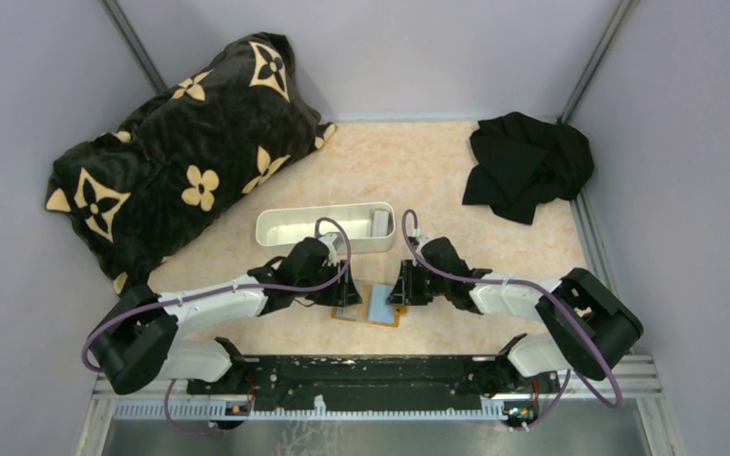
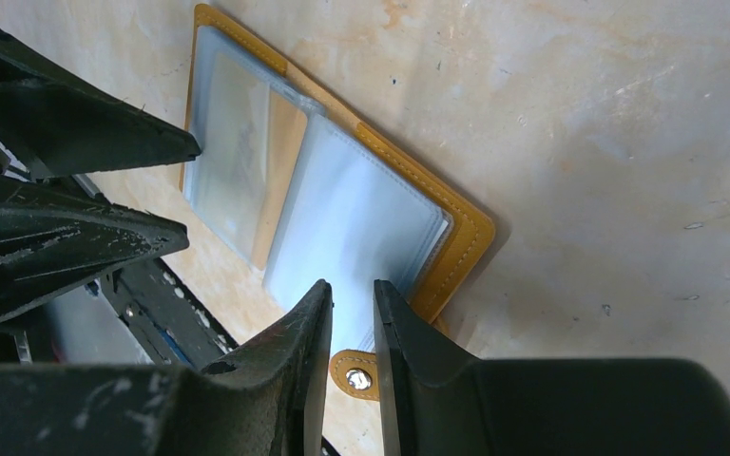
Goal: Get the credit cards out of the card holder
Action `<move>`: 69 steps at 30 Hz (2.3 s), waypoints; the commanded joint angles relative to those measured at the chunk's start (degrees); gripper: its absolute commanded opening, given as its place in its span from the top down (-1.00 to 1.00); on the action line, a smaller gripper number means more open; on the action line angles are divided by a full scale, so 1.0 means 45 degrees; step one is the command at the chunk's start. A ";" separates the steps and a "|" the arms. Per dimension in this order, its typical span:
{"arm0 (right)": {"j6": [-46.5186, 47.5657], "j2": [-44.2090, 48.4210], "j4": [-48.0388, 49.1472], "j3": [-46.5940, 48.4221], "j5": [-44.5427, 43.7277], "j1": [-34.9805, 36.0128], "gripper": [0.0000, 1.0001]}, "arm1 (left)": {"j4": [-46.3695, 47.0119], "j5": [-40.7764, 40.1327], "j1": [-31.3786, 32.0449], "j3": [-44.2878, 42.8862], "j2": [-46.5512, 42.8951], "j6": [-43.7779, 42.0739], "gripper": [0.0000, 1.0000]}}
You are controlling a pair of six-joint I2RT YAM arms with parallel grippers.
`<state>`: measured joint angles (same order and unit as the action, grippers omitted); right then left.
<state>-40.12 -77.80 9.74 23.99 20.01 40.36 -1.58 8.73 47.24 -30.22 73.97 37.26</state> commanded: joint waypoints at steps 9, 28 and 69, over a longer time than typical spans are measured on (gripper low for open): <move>0.0047 -0.0235 0.0209 -0.0247 -0.0302 0.0152 0.52 | -0.0280 -0.0276 -0.0263 -0.0049 -0.0097 -0.0223 -0.22; -0.0031 -0.0563 0.0600 -0.0326 -0.0183 0.0152 0.52 | -0.0363 -0.0279 -0.0347 -0.0025 -0.0132 -0.0296 -0.21; -0.0179 -0.0379 0.1038 -0.0887 -0.0269 0.0139 0.52 | 0.1685 0.2699 -0.0107 -0.1224 0.0620 0.1115 -0.19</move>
<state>-41.82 -79.18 16.69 21.74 20.78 40.36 3.05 18.74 46.06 -33.52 75.83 41.19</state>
